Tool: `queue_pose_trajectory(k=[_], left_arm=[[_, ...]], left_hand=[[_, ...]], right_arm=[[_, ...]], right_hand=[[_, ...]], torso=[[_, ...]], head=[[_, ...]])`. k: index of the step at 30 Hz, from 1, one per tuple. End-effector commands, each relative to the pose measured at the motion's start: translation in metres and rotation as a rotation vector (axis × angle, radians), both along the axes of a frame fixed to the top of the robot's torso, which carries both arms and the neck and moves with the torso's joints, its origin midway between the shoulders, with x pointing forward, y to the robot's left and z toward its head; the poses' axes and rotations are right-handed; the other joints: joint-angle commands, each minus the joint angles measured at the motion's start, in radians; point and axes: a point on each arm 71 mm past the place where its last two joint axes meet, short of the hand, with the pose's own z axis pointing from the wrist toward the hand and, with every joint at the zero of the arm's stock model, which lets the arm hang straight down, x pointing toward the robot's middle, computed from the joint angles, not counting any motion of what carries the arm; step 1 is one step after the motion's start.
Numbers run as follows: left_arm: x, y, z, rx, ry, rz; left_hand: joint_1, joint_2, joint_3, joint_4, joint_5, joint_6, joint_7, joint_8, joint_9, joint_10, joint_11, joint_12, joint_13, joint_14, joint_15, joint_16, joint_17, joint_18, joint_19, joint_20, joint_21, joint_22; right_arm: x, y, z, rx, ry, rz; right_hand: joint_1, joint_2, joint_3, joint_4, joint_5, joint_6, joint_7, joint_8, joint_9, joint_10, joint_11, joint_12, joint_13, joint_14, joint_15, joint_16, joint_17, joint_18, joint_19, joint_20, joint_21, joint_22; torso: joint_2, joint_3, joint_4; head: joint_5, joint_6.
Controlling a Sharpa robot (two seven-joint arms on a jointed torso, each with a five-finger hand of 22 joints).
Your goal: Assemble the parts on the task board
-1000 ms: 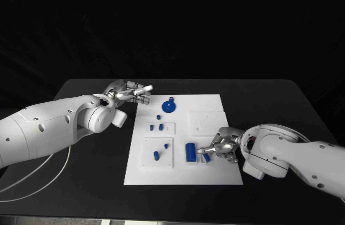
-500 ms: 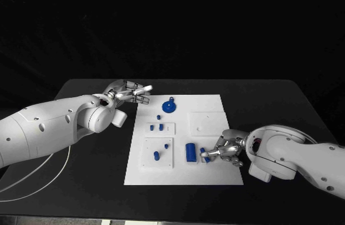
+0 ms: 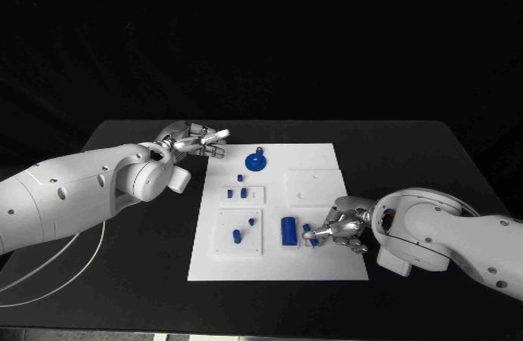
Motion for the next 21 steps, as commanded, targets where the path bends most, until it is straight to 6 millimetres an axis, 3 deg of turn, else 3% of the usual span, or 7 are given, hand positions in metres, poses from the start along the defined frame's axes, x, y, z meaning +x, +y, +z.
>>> queue_pose_trajectory(k=[1, 15, 17, 21], left_arm=[[-0.0001, -0.0021, 0.0006, -0.002, -0.002, -0.013], [0.0003, -0.0002, 0.0002, 0.002, 0.001, -0.009], [0.0004, -0.0001, 0.0002, 0.002, 0.002, -0.008], [0.0004, 0.0001, 0.0001, 0.003, 0.002, -0.008]], left_hand=[[0.012, -0.002, 0.000, 0.006, 0.006, -0.006, -0.003, 0.003, 0.000, -0.010, 0.001, 0.005, 0.002, -0.005, 0.003, 0.000, 0.001, -0.002, -0.008, 0.000, 0.000, -0.001], [0.014, -0.003, 0.000, 0.006, 0.007, -0.006, -0.003, 0.003, 0.000, -0.011, 0.000, 0.005, 0.002, -0.006, 0.003, 0.000, 0.001, -0.002, -0.007, 0.000, -0.001, -0.002], [0.014, -0.003, 0.000, 0.006, 0.007, -0.006, -0.003, 0.003, 0.000, -0.011, 0.000, 0.005, 0.002, -0.006, 0.003, 0.000, 0.001, -0.002, -0.007, 0.000, -0.001, -0.002], [0.015, -0.002, 0.001, 0.004, 0.006, -0.005, -0.003, 0.004, 0.000, -0.011, 0.000, 0.005, 0.002, -0.006, 0.003, 0.000, 0.001, -0.002, -0.007, 0.001, -0.001, -0.002]], right_arm=[[-0.0022, 0.0036, -0.0004, 0.017, 0.015, 0.032], [-0.0004, -0.0004, -0.0009, 0.011, 0.012, 0.037], [-0.0002, -0.0013, -0.0013, 0.007, 0.014, 0.040], [-0.0001, -0.0022, -0.0018, 0.001, 0.017, 0.048]], right_hand=[[-0.001, 0.010, -0.007, -0.003, 0.008, 0.005, -0.002, -0.003, 0.001, 0.007, 0.001, 0.002, 0.001, 0.003, 0.000, 0.005, 0.001, -0.005, 0.054, -0.001, 0.003, 0.099], [0.014, 0.023, -0.003, -0.027, 0.011, 0.011, -0.004, -0.003, 0.001, 0.010, 0.000, 0.006, 0.003, 0.004, 0.001, 0.011, 0.007, -0.006, 0.054, 0.000, 0.013, 0.101], [0.035, 0.020, 0.008, -0.054, 0.010, 0.011, -0.003, -0.004, 0.000, 0.010, 0.000, 0.005, 0.003, 0.004, 0.000, 0.011, 0.007, -0.006, 0.054, -0.001, 0.013, 0.101], [0.062, -0.003, 0.096, -0.105, -0.058, 0.013, -0.004, -0.004, 0.000, 0.009, 0.000, 0.005, 0.004, 0.004, 0.000, 0.011, 0.008, -0.007, 0.053, -0.001, 0.014, 0.101]], torso=[[0.000, -0.0006, 0.0004], [0.000, -0.0009, 0.0005], [0.000, -0.0008, 0.0000], [0.000, -0.0008, 0.0005]], head=[[-0.001, 0.000], [-0.001, 0.001], [0.000, 0.001], [-0.002, 0.000]])
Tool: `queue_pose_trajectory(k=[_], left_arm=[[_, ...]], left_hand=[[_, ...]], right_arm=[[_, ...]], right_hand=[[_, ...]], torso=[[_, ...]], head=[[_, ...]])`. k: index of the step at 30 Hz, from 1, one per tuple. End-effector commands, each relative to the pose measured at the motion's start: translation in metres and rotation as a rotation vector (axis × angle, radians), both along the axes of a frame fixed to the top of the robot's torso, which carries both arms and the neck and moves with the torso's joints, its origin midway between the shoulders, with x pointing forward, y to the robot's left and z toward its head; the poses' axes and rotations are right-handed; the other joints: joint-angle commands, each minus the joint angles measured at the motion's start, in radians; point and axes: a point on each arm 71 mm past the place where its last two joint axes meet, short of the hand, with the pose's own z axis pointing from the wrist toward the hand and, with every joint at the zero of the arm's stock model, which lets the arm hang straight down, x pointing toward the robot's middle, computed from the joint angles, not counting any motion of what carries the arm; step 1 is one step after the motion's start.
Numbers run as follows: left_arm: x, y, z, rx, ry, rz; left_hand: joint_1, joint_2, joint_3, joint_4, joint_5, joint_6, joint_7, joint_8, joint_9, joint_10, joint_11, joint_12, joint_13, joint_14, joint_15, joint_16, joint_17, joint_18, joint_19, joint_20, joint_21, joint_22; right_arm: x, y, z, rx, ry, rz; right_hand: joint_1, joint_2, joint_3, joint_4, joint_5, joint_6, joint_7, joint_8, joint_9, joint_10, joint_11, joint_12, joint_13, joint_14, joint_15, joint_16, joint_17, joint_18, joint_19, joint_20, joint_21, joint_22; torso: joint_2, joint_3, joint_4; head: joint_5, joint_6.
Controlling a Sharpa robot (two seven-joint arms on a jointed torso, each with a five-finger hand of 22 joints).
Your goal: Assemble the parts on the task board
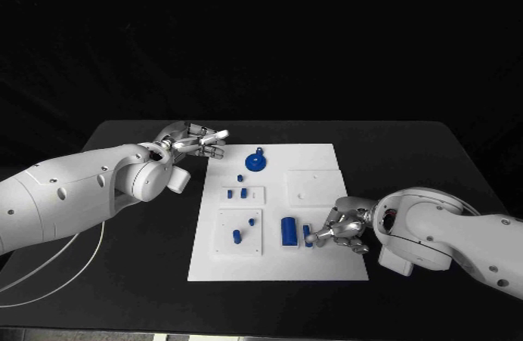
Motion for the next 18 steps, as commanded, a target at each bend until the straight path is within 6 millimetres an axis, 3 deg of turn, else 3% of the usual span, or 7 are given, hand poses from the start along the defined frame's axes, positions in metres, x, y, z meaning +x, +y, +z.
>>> queue_pose_trajectory(k=[1, 3, 5, 7, 10, 18], left_arm=[[-0.0002, -0.0017, 0.0006, -0.002, -0.002, -0.013], [-0.0002, -0.0016, 0.0005, -0.002, -0.001, -0.013], [-0.0002, -0.0015, 0.0005, -0.001, 0.000, -0.013], [-0.0002, -0.0015, 0.0004, -0.001, 0.000, -0.013], [-0.0002, -0.0014, 0.0004, -0.001, 0.001, -0.013], [0.0001, -0.0014, 0.0001, 0.001, 0.002, -0.012]], left_hand=[[0.010, 0.004, 0.001, 0.005, 0.006, -0.005, -0.003, 0.004, 0.000, -0.007, -0.003, 0.005, 0.002, -0.006, 0.003, 0.000, 0.001, -0.002, -0.007, 0.001, -0.001, -0.002], [0.010, 0.004, 0.001, 0.005, 0.006, -0.005, -0.003, 0.004, 0.000, -0.007, -0.003, 0.005, 0.002, -0.006, 0.003, 0.000, 0.001, -0.002, -0.007, 0.001, -0.001, -0.002], [0.010, 0.004, 0.001, 0.005, 0.006, -0.005, -0.003, 0.004, 0.000, -0.007, -0.003, 0.005, 0.002, -0.006, 0.003, 0.000, 0.001, -0.002, -0.007, 0.001, -0.001, -0.002], [0.010, 0.004, 0.001, 0.005, 0.006, -0.005, -0.003, 0.004, 0.000, -0.007, -0.003, 0.005, 0.002, -0.006, 0.003, 0.000, 0.001, -0.002, -0.007, 0.001, -0.001, -0.002], [0.010, 0.004, 0.001, 0.005, 0.006, -0.005, -0.003, 0.004, 0.000, -0.007, -0.003, 0.005, 0.002, -0.006, 0.003, 0.000, 0.001, -0.002, -0.007, 0.001, -0.001, -0.002], [0.010, 0.004, 0.001, 0.005, 0.006, -0.005, -0.003, 0.004, 0.000, -0.007, -0.003, 0.005, 0.002, -0.006, 0.003, 0.000, 0.001, -0.002, -0.007, 0.001, -0.001, -0.002]], right_arm=[[-0.0013, 0.0011, -0.0010, -0.009, 0.007, 0.040], [-0.0013, 0.0014, -0.0010, -0.011, 0.006, 0.045], [-0.0014, 0.0019, -0.0010, -0.012, 0.005, 0.048], [-0.0014, 0.0023, -0.0010, -0.012, 0.005, 0.051], [-0.0013, 0.0027, -0.0011, -0.013, 0.004, 0.053], [0.0006, 0.0042, -0.0017, -0.014, -0.003, 0.045]], right_hand=[[0.030, -0.027, 0.063, -0.043, -0.046, 0.010, -0.001, -0.004, 0.000, 0.007, -0.002, 0.005, 0.001, 0.004, -0.001, 0.003, 0.002, -0.007, 0.053, -0.001, 0.005, 0.101], [0.044, -0.054, 0.132, -0.059, -0.103, 0.013, -0.002, -0.004, 0.000, 0.007, -0.003, 0.006, 0.002, 0.004, -0.001, 0.002, 0.002, -0.008, 0.053, -0.001, 0.003, 0.100], [0.036, -0.106, 0.237, -0.053, -0.119, 0.015, -0.003, -0.004, 0.000, 0.007, -0.004, 0.006, 0.003, 0.004, -0.001, 0.002, 0.002, -0.008, 0.053, -0.001, 0.002, 0.100], [0.028, -0.124, 0.272, -0.051, -0.119, 0.016, -0.003, -0.004, 0.000, 0.007, -0.003, 0.006, 0.003, 0.004, -0.001, 0.001, 0.002, -0.008, 0.052, -0.001, 0.001, 0.100], [0.018, -0.136, 0.298, -0.046, -0.123, 0.017, -0.003, -0.004, 0.000, 0.008, -0.004, 0.007, 0.003, 0.005, 0.000, 0.003, 0.004, -0.008, 0.053, -0.001, 0.003, 0.101], [0.011, -0.133, 0.298, -0.037, -0.123, 0.018, -0.003, -0.004, 0.000, 0.008, -0.004, 0.007, 0.004, 0.005, 0.000, 0.004, 0.005, -0.008, 0.053, -0.001, 0.004, 0.101]], torso=[[0.000, 0.0003, 0.0000], [0.000, 0.0005, 0.0000], [0.000, 0.0002, -0.0003], [0.000, 0.0000, 0.0000], [0.000, -0.0002, 0.0001], [0.001, -0.0003, 0.0005]], head=[[-0.001, -0.001], [-0.001, -0.001], [-0.001, -0.001], [-0.001, -0.001], [-0.001, -0.002], [-0.002, -0.003]])
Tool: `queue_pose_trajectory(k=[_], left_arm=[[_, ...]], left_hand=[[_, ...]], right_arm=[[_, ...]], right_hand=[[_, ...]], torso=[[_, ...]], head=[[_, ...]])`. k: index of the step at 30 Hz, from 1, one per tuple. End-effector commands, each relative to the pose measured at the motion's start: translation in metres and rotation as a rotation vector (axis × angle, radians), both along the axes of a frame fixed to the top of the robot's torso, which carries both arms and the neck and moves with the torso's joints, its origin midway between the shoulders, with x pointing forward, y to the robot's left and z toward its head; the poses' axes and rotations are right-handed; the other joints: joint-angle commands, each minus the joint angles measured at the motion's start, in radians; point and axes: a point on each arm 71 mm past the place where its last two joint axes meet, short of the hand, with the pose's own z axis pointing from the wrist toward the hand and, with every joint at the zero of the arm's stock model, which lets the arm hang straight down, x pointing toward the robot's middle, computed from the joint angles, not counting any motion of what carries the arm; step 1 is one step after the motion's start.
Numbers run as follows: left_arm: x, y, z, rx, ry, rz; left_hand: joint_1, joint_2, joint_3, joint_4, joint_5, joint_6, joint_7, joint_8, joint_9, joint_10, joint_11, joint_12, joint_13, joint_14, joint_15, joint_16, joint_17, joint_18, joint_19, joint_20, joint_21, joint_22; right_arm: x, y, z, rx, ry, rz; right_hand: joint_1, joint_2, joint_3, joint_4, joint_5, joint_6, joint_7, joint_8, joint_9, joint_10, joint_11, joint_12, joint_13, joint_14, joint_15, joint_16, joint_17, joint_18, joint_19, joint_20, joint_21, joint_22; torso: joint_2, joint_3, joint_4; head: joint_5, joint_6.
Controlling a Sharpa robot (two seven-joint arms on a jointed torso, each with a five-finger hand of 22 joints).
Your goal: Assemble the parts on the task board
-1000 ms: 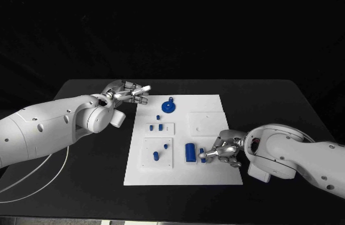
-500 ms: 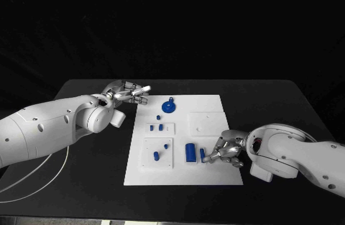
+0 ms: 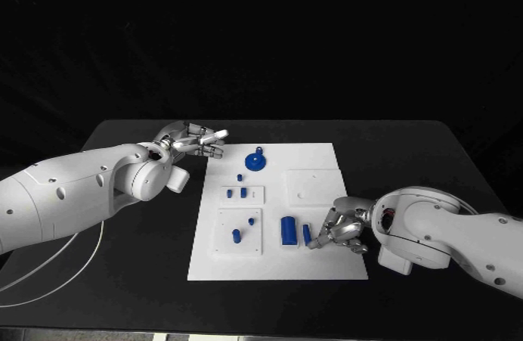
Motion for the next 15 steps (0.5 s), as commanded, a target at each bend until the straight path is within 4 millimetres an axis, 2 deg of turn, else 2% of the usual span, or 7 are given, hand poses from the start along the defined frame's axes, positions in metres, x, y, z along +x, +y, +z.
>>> queue_pose_trajectory(k=[1, 5, 8, 9, 15], left_arm=[[-0.0001, -0.0022, 0.0005, -0.003, -0.002, -0.015], [0.0000, -0.0024, 0.0004, -0.002, -0.002, -0.015], [0.0000, -0.0024, 0.0003, -0.002, -0.001, -0.015], [0.0000, -0.0024, 0.0003, -0.002, -0.001, -0.015], [0.0000, -0.0027, 0.0002, -0.002, -0.001, -0.015]], left_hand=[[0.010, 0.004, 0.001, 0.005, 0.006, -0.005, -0.003, 0.004, 0.000, -0.007, -0.003, 0.005, 0.002, -0.006, 0.003, 0.000, 0.001, -0.002, -0.007, 0.001, -0.001, -0.001], [0.006, 0.008, 0.002, -0.001, 0.007, -0.006, -0.003, 0.003, 0.000, -0.008, -0.003, 0.005, 0.002, -0.006, 0.003, 0.000, 0.001, -0.002, -0.007, 0.001, -0.001, -0.001], [0.006, 0.008, 0.002, -0.001, 0.007, -0.006, -0.003, 0.003, 0.000, -0.008, -0.003, 0.005, 0.002, -0.006, 0.003, 0.000, 0.001, -0.002, -0.007, 0.001, -0.001, -0.001], [0.006, 0.008, 0.002, -0.001, 0.007, -0.006, -0.003, 0.003, 0.000, -0.008, -0.003, 0.005, 0.002, -0.006, 0.003, 0.000, 0.001, -0.002, -0.007, 0.001, -0.001, -0.001], [0.006, 0.008, 0.002, -0.001, 0.007, -0.006, -0.003, 0.003, 0.000, -0.008, -0.003, 0.005, 0.002, -0.006, 0.003, 0.000, 0.001, -0.002, -0.007, 0.001, -0.001, -0.001]], right_arm=[[0.0005, 0.0014, -0.0007, -0.008, -0.007, 0.015], [0.0031, 0.0014, -0.0014, -0.022, -0.021, -0.002], [0.0053, 0.0017, -0.0020, -0.035, -0.033, -0.011], [0.0059, 0.0019, -0.0022, -0.038, -0.036, -0.013], [0.0098, 0.0037, -0.0031, -0.058, -0.065, -0.031]], right_hand=[[-0.007, -0.002, 0.001, 0.006, -0.004, 0.008, -0.001, -0.004, 0.000, 0.005, 0.000, 0.004, 0.001, 0.006, -0.001, 0.004, 0.002, -0.008, 0.053, -0.001, 0.005, 0.101], [-0.016, 0.026, 0.005, 0.017, -0.010, 0.007, -0.002, -0.004, 0.000, 0.006, -0.001, 0.004, 0.001, 0.006, -0.001, 0.006, 0.003, -0.008, 0.054, -0.001, 0.007, 0.102], [-0.001, 0.042, 0.026, 0.001, -0.052, 0.008, -0.004, -0.004, 0.000, 0.006, -0.002, 0.005, 0.001, 0.006, -0.001, 0.007, 0.003, -0.009, 0.054, -0.001, 0.008, 0.102], [-0.009, 0.031, 0.065, -0.009, -0.056, 0.008, -0.004, -0.004, 0.000, 0.006, -0.001, 0.005, 0.002, 0.007, 0.000, 0.007, 0.003, -0.010, 0.054, -0.001, 0.010, 0.102], [-0.009, 0.040, 0.123, -0.061, -0.062, 0.012, -0.006, -0.004, 0.000, 0.006, -0.004, 0.004, 0.001, 0.006, -0.001, 0.007, 0.003, -0.010, 0.053, -0.001, 0.008, 0.101]], torso=[[0.001, -0.0002, 0.0005], [0.000, -0.0002, 0.0007], [0.000, 0.0002, 0.0007], [0.000, 0.0002, 0.0007], [0.000, 0.0002, -0.0002]], head=[[0.000, -0.001], [-0.001, -0.002], [0.000, -0.004], [0.000, -0.004], [0.000, -0.005]])
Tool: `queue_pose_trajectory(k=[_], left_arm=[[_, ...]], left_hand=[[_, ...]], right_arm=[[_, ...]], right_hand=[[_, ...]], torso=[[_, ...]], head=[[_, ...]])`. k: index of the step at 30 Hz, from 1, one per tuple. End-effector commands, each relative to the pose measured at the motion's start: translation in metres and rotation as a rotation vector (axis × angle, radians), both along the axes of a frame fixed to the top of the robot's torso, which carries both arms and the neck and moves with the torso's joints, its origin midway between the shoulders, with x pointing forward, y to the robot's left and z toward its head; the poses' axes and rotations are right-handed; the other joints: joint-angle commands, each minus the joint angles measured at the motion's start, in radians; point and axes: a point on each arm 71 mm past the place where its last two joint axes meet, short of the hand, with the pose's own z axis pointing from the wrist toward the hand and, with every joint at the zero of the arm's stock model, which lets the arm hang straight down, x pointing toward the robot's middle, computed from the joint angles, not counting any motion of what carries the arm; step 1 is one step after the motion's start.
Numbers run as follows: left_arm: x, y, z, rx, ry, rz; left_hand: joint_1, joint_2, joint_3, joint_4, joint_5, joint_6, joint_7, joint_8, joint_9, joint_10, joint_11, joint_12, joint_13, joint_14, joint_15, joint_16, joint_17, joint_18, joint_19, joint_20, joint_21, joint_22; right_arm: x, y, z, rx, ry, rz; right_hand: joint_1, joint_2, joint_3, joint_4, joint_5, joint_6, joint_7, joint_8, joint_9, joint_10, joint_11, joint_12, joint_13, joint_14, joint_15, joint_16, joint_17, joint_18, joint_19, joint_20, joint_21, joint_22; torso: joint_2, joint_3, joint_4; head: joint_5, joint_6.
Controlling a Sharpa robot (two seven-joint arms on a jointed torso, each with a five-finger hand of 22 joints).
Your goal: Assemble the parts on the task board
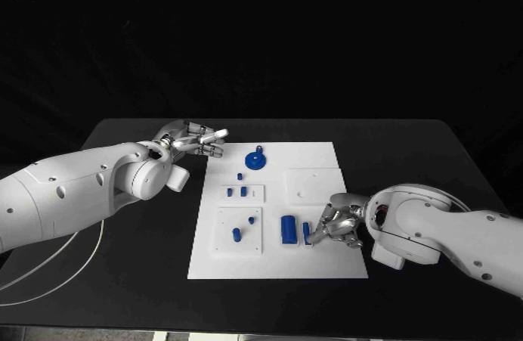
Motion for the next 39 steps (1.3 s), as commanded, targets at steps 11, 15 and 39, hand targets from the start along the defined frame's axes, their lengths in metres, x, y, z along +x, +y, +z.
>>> queue_pose_trajectory(k=[11, 15, 39], left_arm=[[0.000, -0.003, 0.000, -0.002, -0.001, -0.014], [0.000, -0.003, 0.000, -0.003, -0.002, -0.015], [0.015, 0.011, 0.007, -0.096, -0.089, 0.120]], left_hand=[[-0.006, 0.014, 0.005, -0.014, 0.007, -0.005, -0.003, 0.003, 0.000, -0.004, 0.000, 0.005, 0.002, -0.007, 0.003, 0.000, 0.001, -0.001, -0.006, 0.001, -0.001, -0.002], [-0.006, 0.014, 0.005, -0.014, 0.007, -0.005, -0.003, 0.003, 0.000, -0.004, 0.000, 0.005, 0.002, -0.007, 0.003, 0.000, 0.001, -0.001, -0.006, 0.001, -0.001, -0.002], [-0.026, 0.143, -0.041, -0.197, 0.039, 0.003, -0.006, 0.004, 0.000, 0.007, -0.002, 0.005, 0.001, -0.019, 0.007, -0.002, -0.001, 0.007, -0.003, 0.005, 0.001, -0.003]], right_arm=[[0.007, -0.002, -0.003, -0.044, -0.051, -0.052], [0.008, -0.004, -0.004, -0.037, -0.051, -0.063], [0.125, -0.065, 0.048, 0.566, -0.421, -0.335]], right_hand=[[-0.043, -0.009, 0.065, 0.016, -0.021, 0.007, 0.000, -0.004, -0.001, 0.008, -0.003, 0.006, 0.002, 0.007, -0.001, 0.007, 0.001, -0.009, 0.053, -0.001, 0.006, 0.102], [-0.047, -0.013, 0.065, 0.022, -0.020, 0.006, 0.000, -0.004, -0.001, 0.008, -0.003, 0.007, 0.002, 0.007, -0.001, 0.007, 0.001, -0.009, 0.053, -0.001, 0.005, 0.101], [0.084, 0.063, -0.423, 0.075, 0.222, -0.087, 0.034, -0.004, 0.000, -0.068, 0.021, -0.060, -0.047, -0.032, 0.008, -0.107, -0.066, 0.029, 0.030, 0.010, -0.186, 0.066]], torso=[[0.000, 0.0000, -0.0005], [0.000, 0.0000, -0.0008], [-0.023, -0.0064, -0.0157]], head=[[-0.002, 0.001], [-0.003, 0.002], [-0.026, 0.147]])
